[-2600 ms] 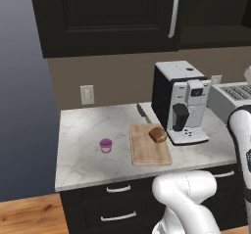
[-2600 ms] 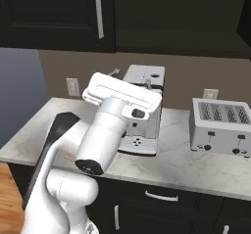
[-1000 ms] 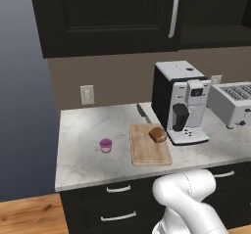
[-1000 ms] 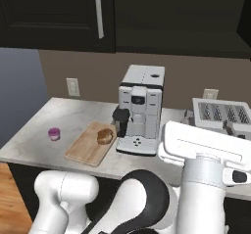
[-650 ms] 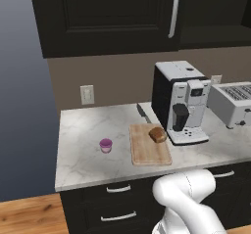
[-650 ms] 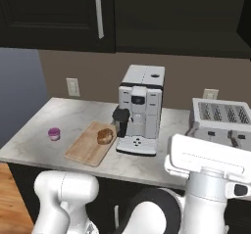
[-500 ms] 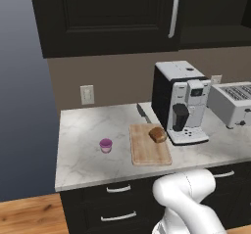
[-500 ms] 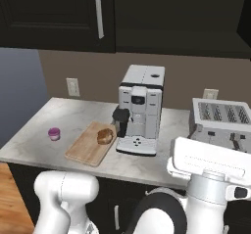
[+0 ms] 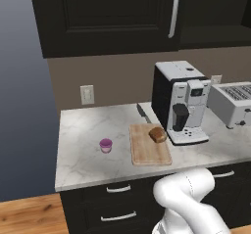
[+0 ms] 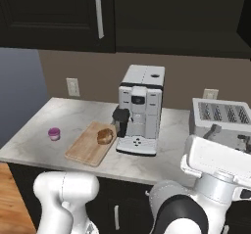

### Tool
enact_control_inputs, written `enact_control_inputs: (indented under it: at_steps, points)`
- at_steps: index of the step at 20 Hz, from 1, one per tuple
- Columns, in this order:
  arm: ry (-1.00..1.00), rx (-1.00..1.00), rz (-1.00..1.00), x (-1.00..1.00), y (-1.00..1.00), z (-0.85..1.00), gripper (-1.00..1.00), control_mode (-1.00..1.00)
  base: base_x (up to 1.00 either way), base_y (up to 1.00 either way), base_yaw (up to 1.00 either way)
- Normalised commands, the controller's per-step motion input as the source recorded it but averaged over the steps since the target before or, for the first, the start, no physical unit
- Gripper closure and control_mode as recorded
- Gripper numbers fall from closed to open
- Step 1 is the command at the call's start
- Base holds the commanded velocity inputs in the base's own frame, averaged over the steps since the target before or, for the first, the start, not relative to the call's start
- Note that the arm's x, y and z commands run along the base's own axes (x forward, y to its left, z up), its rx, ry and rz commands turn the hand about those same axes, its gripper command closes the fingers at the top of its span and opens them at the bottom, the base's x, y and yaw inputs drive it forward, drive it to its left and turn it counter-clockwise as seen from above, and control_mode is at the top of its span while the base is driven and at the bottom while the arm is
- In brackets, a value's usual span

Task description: Pick the bread, place it on the cutting board, pick the jam, place it on the counter, and close the cabinet.

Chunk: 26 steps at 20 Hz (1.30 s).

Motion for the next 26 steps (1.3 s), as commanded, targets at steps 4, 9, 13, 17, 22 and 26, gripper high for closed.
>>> enact_control_inputs:
  at_steps: [4,9,13,17,22,26]
  points:
    - [0.00,0.16,0.00,0.00,-0.46,0.00,-1.00,-1.00,0.00,0.00,0.00]
    - [0.00,0.13,0.00,-0.06,-0.48,0.00,-1.00,-1.00,0.00,0.00,0.00]
    - [-0.03,0.08,0.00,-0.34,-0.47,0.00,-1.00,-1.00,0.00,0.00,0.00]
    - [-0.06,0.04,0.00,-0.46,-0.38,-0.01,-1.00,-1.00,0.00,0.00,0.00]
    - [-0.06,0.00,0.00,-0.40,-0.27,-0.19,-1.00,-1.00,0.00,0.00,0.00]
    - [-0.04,0.00,0.00,-0.36,-0.12,-0.28,-1.00,-1.00,0.00,0.00,0.00]
